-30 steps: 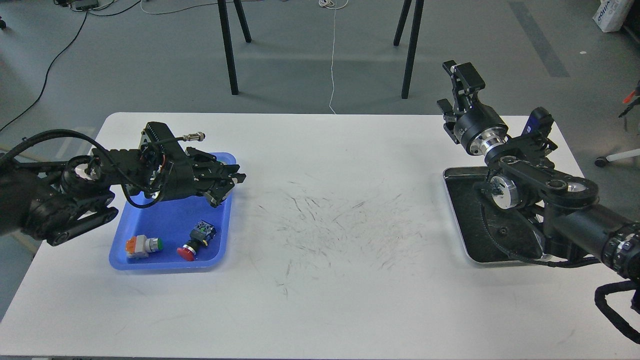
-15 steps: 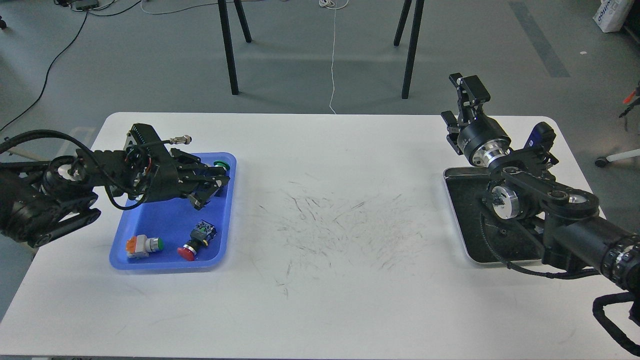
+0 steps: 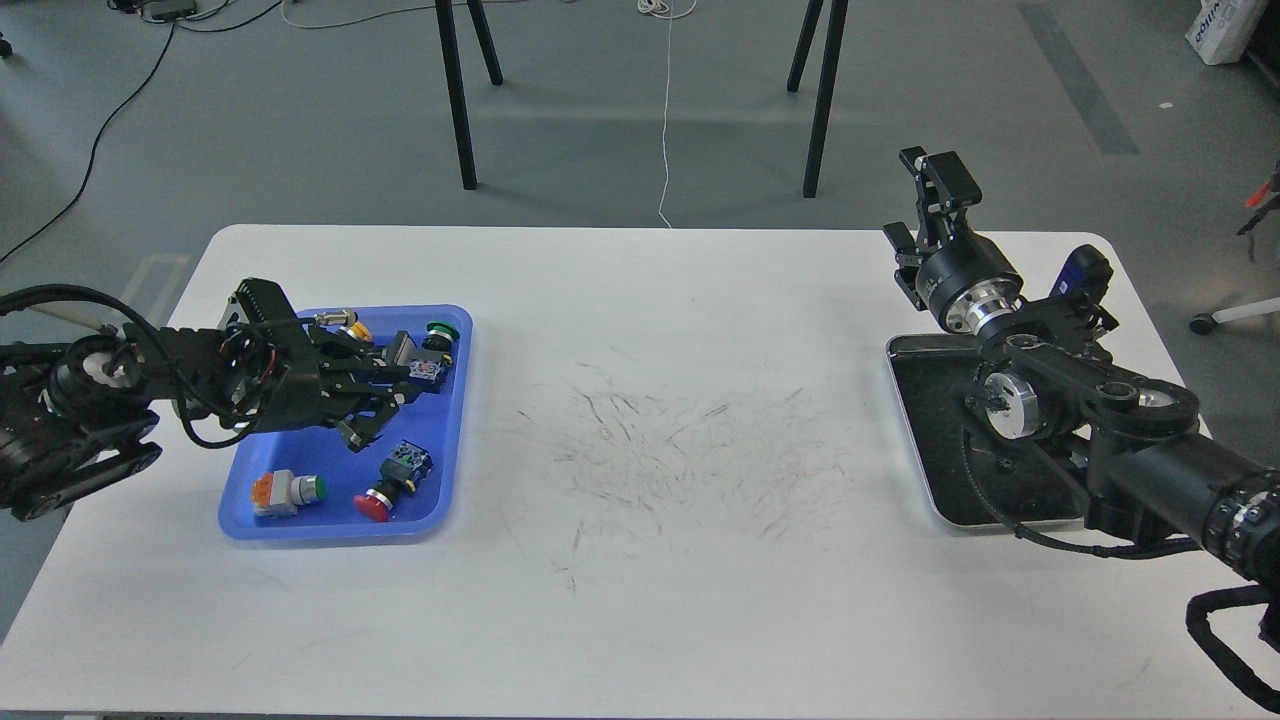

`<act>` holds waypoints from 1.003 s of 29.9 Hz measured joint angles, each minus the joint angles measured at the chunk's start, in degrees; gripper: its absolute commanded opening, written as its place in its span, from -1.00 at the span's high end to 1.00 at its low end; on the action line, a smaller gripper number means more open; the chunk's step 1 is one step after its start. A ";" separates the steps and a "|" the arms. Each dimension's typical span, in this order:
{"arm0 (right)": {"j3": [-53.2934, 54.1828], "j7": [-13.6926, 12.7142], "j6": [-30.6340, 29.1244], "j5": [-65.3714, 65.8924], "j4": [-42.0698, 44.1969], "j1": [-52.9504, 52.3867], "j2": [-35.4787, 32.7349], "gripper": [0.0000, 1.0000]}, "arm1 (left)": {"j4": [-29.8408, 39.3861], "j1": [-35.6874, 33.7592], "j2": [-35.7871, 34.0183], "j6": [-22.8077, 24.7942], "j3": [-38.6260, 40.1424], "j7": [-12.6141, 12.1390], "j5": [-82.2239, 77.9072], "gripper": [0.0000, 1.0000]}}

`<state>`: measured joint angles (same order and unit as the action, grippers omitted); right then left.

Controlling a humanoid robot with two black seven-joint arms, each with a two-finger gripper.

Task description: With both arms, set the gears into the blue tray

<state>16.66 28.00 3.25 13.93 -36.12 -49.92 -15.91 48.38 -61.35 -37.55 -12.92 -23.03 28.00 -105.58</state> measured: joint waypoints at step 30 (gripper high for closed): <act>0.48 0.00 -0.10 0.04 0.03 0.29 -1.91 -0.97 | -1.14 0.11 -3.49 0.00 -3.34 0.00 -5.14 0.52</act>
<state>17.14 28.00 3.15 13.98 -36.09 -49.63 -17.82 47.24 -61.24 -41.04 -12.92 -26.37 28.00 -110.72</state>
